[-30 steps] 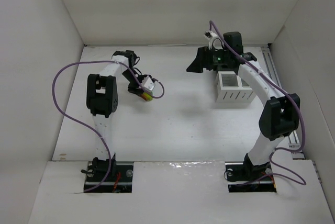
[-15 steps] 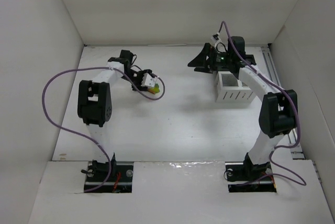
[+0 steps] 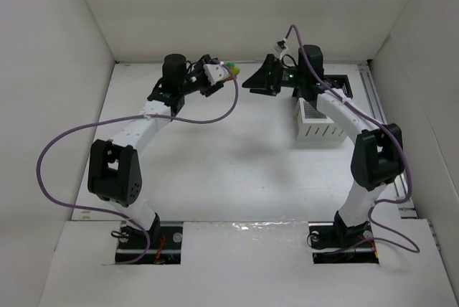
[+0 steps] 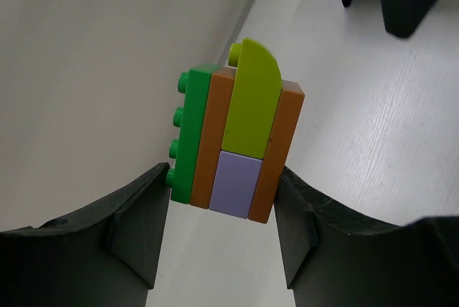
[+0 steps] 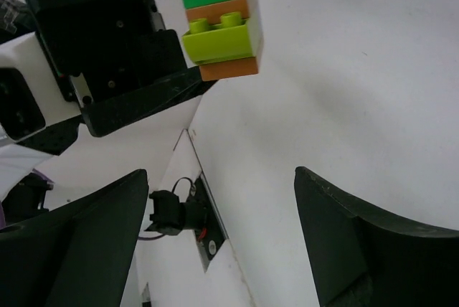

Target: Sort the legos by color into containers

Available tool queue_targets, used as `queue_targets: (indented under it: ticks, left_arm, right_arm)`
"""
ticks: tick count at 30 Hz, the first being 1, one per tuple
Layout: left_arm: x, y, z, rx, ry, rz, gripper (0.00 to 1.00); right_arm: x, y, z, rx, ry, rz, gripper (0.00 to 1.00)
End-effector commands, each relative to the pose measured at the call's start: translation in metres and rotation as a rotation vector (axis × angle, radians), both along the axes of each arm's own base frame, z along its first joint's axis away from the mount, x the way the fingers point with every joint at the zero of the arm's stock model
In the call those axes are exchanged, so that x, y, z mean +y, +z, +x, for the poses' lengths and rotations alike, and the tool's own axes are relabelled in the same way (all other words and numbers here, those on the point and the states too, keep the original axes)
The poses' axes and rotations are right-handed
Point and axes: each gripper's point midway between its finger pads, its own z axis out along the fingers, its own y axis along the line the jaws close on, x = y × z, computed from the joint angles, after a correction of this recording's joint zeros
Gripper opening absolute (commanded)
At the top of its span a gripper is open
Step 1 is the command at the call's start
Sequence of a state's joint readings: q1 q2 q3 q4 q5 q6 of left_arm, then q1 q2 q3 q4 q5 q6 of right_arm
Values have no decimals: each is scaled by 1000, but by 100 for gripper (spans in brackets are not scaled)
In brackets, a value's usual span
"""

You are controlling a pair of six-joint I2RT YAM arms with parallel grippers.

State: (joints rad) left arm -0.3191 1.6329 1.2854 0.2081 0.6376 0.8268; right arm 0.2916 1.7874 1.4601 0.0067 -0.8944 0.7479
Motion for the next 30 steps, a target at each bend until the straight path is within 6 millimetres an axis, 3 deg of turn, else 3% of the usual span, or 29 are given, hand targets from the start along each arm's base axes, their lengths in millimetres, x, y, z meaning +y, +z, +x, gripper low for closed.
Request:
queue_targets:
  ticks: [1,4,11,16,26,30]
  left_arm:
    - [-10,73,-5,-35,47,-230,0]
    - [-19,77,-15,-40,29,-234,0]
    - [-31,78,-27,-21,-22,-241,0]
    - [-38,74,-31,-17,-34,-219,0]
    - [-39,73,-37,-84,-63,-172,0]
    - [-40,63,-40,-102,-92,-138,0]
  right_arm:
    - [10,43,4,-177,28,42,88]
    - [9,43,6,-190,22,35,93]
    - [9,54,23,-226,-41,30,93]
    - [11,58,21,-233,-16,39,93]
    - [17,61,20,-241,14,47,74]
    - [18,56,20,-248,26,40,66]
